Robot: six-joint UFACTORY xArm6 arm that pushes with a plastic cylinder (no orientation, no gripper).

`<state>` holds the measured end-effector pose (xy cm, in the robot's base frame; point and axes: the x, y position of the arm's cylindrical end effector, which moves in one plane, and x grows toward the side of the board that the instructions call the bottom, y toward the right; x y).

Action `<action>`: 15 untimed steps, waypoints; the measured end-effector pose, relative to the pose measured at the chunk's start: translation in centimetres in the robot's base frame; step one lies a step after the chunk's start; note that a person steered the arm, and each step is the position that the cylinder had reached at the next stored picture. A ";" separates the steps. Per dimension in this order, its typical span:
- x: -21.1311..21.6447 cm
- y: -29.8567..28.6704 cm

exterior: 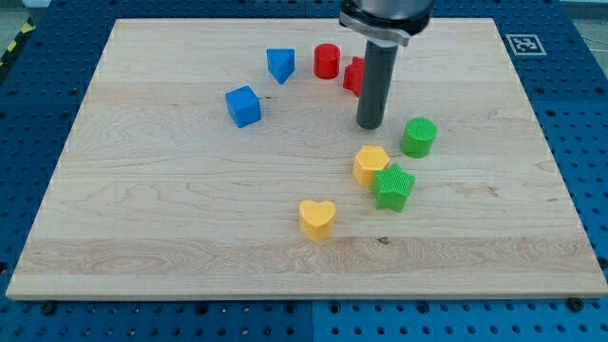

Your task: Push the yellow heart into the yellow hexagon

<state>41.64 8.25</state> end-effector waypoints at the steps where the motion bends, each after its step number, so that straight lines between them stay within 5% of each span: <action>1: 0.7 -1.1; 4: 4.9 -10.0; 9: 19.9 -14.4; 15: 14.0 -8.2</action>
<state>55.69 0.00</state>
